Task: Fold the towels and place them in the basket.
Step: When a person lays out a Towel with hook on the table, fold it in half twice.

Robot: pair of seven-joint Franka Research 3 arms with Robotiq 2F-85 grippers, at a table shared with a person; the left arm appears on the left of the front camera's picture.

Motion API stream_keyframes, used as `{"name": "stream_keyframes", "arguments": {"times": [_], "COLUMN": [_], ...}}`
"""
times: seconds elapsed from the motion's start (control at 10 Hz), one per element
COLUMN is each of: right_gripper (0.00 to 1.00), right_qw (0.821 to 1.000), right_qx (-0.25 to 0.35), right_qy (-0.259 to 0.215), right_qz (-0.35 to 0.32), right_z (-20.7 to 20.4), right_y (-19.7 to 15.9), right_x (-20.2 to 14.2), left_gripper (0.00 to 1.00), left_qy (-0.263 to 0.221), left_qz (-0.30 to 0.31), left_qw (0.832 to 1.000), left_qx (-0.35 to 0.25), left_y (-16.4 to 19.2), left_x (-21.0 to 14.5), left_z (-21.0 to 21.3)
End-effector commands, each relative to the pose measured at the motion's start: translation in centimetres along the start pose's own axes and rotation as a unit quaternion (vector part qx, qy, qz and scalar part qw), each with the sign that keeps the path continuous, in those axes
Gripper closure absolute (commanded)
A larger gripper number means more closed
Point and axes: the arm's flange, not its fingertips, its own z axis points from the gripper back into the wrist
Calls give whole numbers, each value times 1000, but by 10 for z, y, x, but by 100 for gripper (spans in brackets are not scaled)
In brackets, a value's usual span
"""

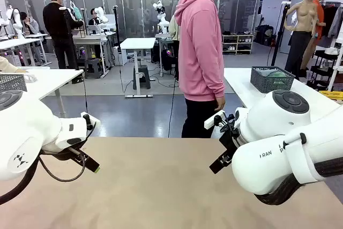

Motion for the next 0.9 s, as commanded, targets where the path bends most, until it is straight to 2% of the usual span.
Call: {"name": "stream_keyframes", "arguments": {"times": [0.0,0.8], "right_gripper": [0,0], "right_qw": [1000,1000], "right_qx": [0,0], "right_qy": [0,0], "right_qz": [0,0], "right_z": [0,0], "right_y": [0,0], "right_x": [0,0], "left_gripper": [0,0], "left_qy": [0,0], "left_qz": [0,0], "left_qw": [1000,1000], "left_qx": [0,0], "left_y": [0,0], "left_x": [0,0], "left_z": [0,0]}}
